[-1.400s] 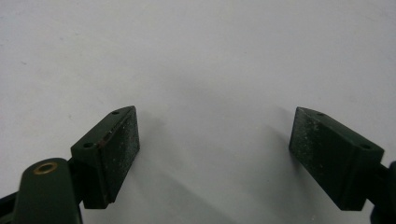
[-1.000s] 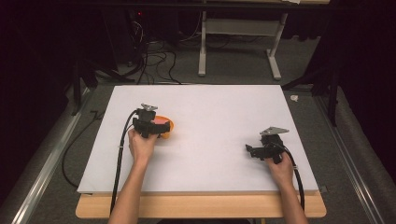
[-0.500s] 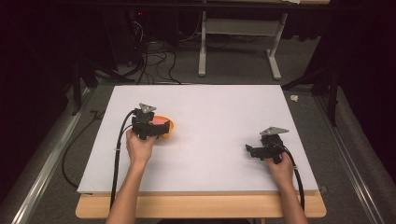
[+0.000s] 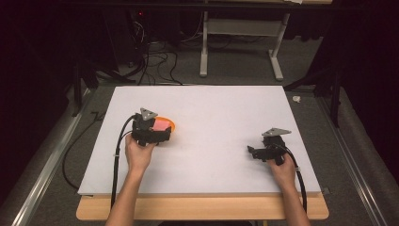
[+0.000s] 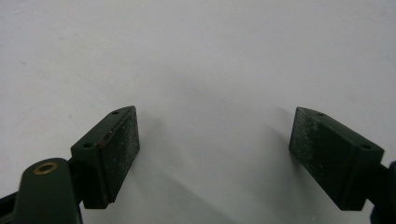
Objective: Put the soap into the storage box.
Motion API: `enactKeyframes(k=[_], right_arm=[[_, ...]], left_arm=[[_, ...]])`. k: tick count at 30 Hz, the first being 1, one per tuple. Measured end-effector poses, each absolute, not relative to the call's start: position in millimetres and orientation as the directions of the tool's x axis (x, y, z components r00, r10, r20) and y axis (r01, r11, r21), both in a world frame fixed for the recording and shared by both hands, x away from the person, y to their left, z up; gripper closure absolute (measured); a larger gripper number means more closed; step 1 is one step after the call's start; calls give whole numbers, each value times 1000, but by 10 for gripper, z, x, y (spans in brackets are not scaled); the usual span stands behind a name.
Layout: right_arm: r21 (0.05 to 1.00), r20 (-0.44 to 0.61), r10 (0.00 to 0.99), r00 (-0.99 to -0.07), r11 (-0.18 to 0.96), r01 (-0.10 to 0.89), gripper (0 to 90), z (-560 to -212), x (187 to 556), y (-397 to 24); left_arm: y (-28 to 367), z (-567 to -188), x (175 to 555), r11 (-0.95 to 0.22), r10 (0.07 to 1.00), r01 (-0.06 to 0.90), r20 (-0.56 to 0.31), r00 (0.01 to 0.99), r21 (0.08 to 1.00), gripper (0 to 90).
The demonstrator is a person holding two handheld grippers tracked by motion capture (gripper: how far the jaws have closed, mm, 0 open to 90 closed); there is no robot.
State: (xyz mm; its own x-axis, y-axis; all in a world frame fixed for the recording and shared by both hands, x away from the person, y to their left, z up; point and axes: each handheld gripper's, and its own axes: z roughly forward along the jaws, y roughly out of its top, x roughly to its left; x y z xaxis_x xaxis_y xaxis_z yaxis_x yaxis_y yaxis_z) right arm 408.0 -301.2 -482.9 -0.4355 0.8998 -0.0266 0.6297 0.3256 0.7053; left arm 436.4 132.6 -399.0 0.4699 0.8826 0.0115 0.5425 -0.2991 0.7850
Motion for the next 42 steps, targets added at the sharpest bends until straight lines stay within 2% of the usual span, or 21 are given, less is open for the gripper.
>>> enactKeyframes(k=[22,42], right_arm=[[705,-28,899,-437,327,629,168,-4830,4081,-3013],[706,-28,899,-437,327,629,168,-4830,4081,-3014]], left_arm=[[1157,-4099,4019,-348,776,480,-40,630,805,171],[938,-4329,3904,-407,704,478,-66,707,778,172]])
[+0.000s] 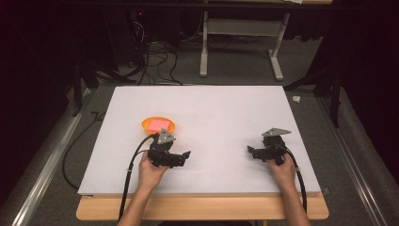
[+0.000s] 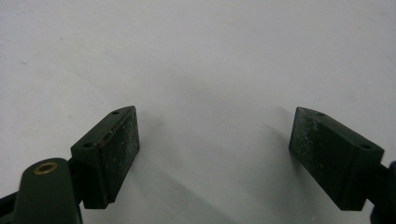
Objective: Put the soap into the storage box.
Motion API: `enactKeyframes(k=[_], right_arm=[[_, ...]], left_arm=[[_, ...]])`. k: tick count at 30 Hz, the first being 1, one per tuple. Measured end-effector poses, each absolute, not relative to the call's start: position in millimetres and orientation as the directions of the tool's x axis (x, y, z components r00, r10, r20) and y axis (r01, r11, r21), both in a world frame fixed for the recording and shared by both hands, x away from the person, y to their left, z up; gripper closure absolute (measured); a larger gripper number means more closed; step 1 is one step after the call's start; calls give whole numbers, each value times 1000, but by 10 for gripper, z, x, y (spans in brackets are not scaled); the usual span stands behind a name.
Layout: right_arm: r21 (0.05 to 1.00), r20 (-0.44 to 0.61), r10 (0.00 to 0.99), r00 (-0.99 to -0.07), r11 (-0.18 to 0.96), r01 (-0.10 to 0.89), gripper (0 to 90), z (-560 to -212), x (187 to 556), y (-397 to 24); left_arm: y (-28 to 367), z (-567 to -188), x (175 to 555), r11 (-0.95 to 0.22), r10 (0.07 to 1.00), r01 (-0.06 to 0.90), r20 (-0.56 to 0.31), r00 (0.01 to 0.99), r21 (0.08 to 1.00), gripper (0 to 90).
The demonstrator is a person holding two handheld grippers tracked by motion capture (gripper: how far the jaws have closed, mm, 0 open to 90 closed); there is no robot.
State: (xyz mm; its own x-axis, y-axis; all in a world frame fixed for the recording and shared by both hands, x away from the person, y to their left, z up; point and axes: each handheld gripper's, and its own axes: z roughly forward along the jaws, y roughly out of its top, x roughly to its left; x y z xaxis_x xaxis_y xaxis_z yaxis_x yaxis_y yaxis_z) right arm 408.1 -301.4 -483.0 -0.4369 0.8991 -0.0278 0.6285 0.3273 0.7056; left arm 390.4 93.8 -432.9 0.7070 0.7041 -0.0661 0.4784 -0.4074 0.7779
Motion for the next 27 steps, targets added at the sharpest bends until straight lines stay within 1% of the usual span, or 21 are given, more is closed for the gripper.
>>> enactKeyframes(k=[14,20,25,27], right_arm=[[706,-29,899,-437,328,628,168,-4831,4081,-3014],[706,-28,899,-437,327,628,168,-4831,4080,-3013],[706,-29,899,-437,328,628,168,-4831,4080,-3013],[706,-29,899,-437,328,628,168,-4831,4080,-3013]], left_arm=[[838,-4538,3906,-428,694,502,-83,715,752,173],[802,-4634,3927,-421,693,521,-107,713,742,173],[764,-4724,3944,-426,702,534,-105,704,730,173],[747,-4752,3944,-434,707,529,-89,702,729,173]])
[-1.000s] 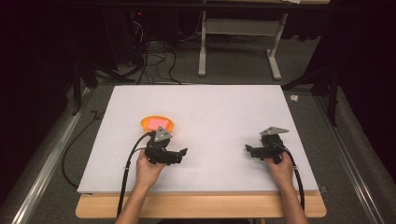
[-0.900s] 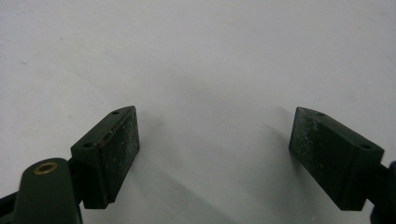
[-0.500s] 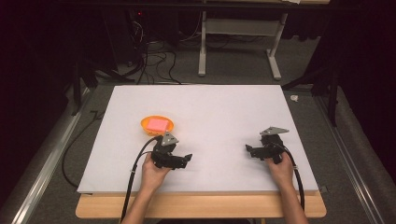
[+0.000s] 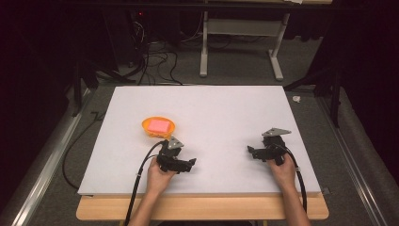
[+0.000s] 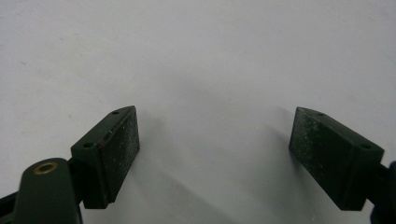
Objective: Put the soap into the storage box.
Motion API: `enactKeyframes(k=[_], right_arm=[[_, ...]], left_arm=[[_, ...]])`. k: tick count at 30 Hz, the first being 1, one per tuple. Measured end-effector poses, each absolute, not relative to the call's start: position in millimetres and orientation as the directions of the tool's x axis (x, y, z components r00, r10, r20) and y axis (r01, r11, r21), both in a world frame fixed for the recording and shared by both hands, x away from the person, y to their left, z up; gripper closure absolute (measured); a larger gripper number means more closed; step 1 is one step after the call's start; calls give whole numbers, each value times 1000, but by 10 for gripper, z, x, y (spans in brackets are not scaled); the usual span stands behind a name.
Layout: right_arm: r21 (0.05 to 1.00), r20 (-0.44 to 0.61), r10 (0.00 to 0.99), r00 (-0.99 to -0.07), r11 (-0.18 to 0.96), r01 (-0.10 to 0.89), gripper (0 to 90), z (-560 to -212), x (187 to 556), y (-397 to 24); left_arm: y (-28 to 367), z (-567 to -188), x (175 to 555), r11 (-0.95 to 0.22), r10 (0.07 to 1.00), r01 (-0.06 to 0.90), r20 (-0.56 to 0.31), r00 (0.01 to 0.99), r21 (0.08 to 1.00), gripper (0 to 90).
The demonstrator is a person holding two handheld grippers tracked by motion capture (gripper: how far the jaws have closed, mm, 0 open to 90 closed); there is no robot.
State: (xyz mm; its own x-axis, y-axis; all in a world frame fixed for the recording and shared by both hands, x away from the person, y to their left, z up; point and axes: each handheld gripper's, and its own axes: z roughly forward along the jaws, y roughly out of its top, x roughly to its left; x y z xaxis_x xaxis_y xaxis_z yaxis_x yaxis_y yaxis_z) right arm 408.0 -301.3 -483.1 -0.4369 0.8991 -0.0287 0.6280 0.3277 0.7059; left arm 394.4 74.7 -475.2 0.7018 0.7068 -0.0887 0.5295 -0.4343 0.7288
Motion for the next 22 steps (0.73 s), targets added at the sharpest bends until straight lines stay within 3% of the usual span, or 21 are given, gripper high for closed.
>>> enactKeyframes(k=[6,11,22], right_arm=[[706,-28,899,-436,327,629,168,-4830,4079,-3013],[706,-28,899,-437,327,628,168,-4830,4079,-3013],[705,-27,899,-437,327,629,168,-4830,4078,-3013]], left_arm=[[725,-4821,3967,-437,713,532,-81,696,725,171],[665,-4864,3950,-465,718,500,-20,696,731,166],[665,-4868,3945,-468,718,498,-14,696,731,161]])
